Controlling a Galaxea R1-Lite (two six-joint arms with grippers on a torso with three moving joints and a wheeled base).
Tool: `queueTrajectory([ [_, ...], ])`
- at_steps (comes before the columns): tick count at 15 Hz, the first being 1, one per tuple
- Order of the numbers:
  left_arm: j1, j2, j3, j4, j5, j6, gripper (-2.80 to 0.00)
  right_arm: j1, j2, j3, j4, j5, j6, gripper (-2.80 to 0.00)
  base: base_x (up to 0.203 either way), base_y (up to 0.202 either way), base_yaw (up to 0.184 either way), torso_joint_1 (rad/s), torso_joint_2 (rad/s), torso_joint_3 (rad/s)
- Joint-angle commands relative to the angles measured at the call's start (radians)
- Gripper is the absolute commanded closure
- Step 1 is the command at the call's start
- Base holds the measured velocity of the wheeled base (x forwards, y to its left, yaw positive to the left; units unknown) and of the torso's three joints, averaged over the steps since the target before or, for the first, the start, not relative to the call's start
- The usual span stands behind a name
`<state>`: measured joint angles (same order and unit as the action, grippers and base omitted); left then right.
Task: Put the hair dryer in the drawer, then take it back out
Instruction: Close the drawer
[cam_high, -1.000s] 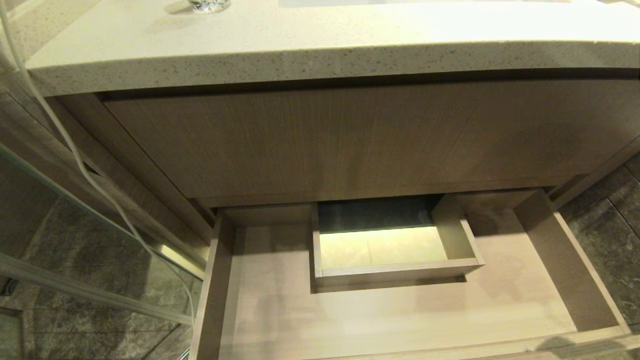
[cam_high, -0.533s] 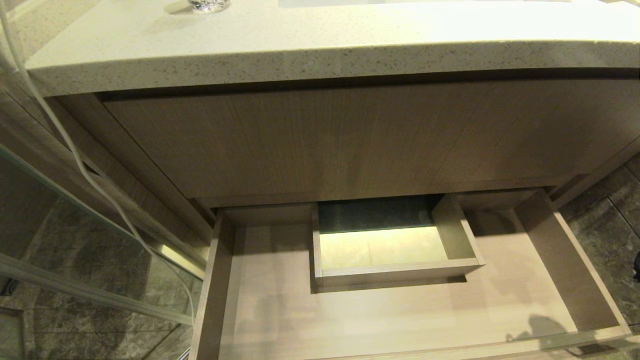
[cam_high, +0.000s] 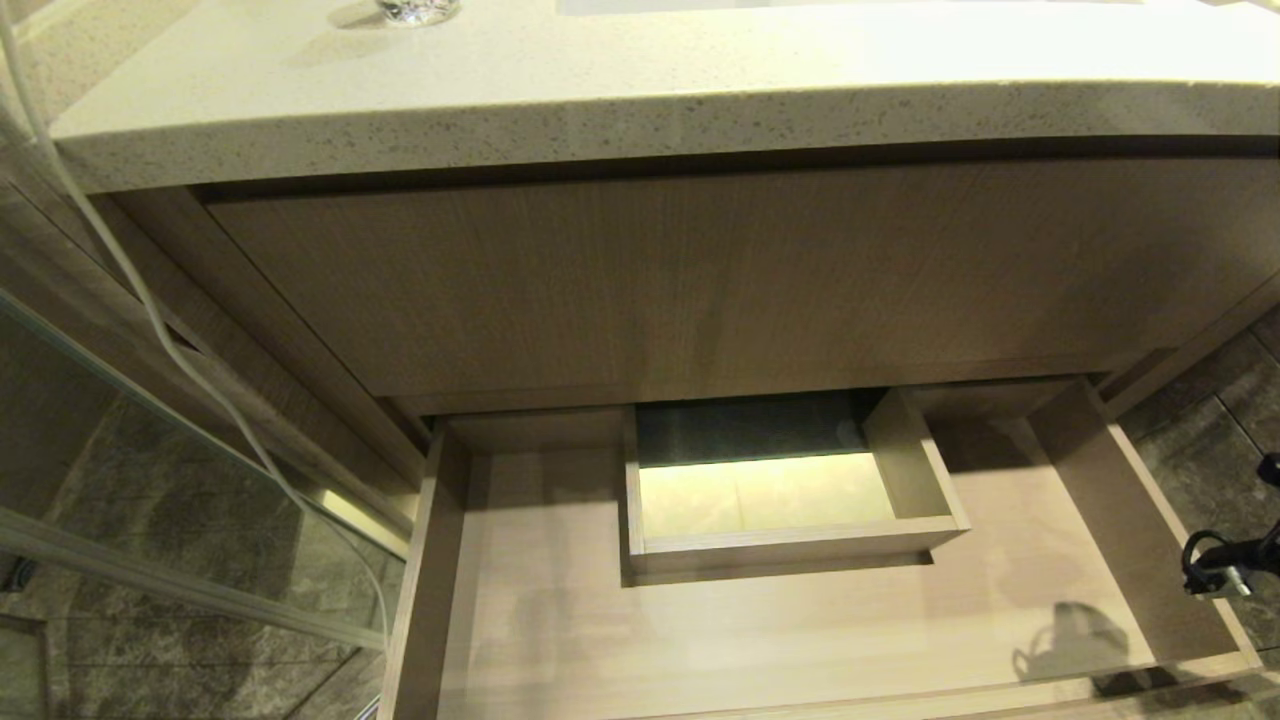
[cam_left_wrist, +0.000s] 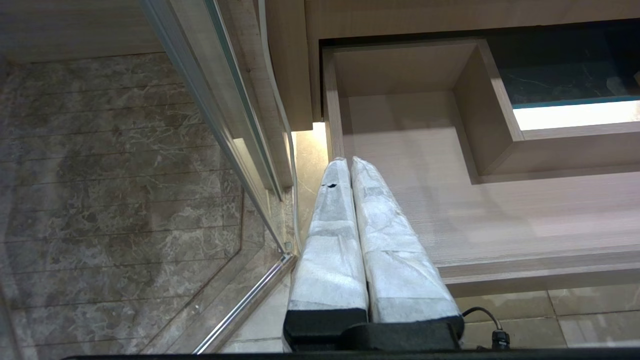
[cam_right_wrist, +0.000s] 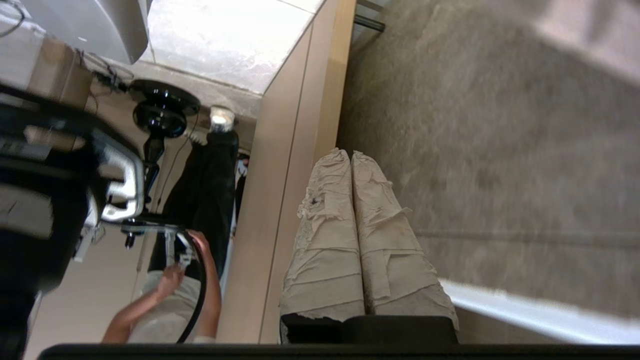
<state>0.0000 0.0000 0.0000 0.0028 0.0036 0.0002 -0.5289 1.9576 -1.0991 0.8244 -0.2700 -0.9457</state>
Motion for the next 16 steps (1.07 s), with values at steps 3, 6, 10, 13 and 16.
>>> queueTrajectory([
  [3, 0.000, 0.000, 0.000, 0.000, 0.000, 0.000, 0.00, 0.018, 0.130, -0.005, -0.062, -0.002, -0.007, 0.00, 0.000, 0.000, 0.000, 0.000, 0.00, 0.000],
  [6, 0.000, 0.000, 0.000, 0.000, 0.000, 0.000, 0.00, 0.018, 0.167, -0.011, -0.089, -0.028, -0.005, 0.00, 0.000, 0.000, 0.000, 0.000, 0.00, 0.000],
  [10, 0.000, 0.000, 0.000, 0.000, -0.001, 0.000, 0.00, 0.017, 0.199, -0.019, -0.123, -0.044, -0.007, 0.00, 0.000, 0.000, 0.000, 0.000, 0.00, 0.000],
  [13, 0.000, 0.000, 0.000, 0.000, -0.001, 0.000, 0.00, 0.020, 0.221, -0.031, -0.133, -0.043, -0.007, 0.00, 0.000, 0.000, 0.000, 0.000, 0.00, 0.000],
  [16, 0.000, 0.000, 0.000, 0.000, -0.001, 0.000, 0.00, 0.034, 0.237, -0.033, -0.187, -0.037, -0.005, 0.00, 0.000, 0.000, 0.000, 0.000, 0.00, 0.000],
])
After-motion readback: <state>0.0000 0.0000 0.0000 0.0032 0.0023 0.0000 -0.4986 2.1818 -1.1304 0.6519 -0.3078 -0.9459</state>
